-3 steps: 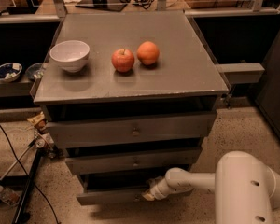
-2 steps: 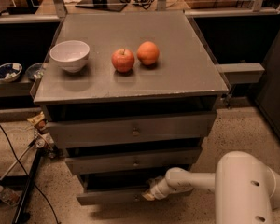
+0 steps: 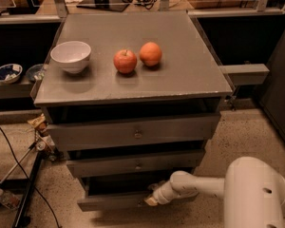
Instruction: Open bottom drawer
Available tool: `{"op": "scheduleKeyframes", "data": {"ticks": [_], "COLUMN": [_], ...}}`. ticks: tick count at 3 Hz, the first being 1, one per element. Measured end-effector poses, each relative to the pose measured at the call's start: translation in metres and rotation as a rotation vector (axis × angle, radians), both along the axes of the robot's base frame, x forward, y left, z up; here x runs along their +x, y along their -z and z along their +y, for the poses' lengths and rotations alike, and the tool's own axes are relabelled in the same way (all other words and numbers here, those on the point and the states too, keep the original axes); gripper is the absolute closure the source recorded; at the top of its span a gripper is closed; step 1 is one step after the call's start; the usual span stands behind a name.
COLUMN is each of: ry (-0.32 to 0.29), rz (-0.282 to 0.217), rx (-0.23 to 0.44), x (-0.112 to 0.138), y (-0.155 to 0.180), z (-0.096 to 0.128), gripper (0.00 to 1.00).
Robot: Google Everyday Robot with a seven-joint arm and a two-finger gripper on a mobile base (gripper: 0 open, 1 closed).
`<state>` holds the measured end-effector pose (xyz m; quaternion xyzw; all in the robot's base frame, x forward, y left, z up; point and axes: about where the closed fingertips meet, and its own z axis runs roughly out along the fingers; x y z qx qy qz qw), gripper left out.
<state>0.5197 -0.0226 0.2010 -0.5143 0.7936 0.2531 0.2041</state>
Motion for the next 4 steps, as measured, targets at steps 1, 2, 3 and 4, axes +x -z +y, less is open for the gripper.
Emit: {"op": "scheduleKeyframes", "data": {"ticks": [1, 2, 3, 4], "ry": [0.0, 0.009, 0.018, 0.025], "rz": [0.0, 0.01, 0.014, 0.016], "rx": [0.0, 0.003, 0.009, 0.015], "x": [0.0, -0.004, -0.008, -0.012], "y": [0.0, -0.003, -0.005, -0.009], "z": [0.0, -0.003, -0.004, -0.006], "gripper": [1.0, 1.0, 1.0, 1.0]}}
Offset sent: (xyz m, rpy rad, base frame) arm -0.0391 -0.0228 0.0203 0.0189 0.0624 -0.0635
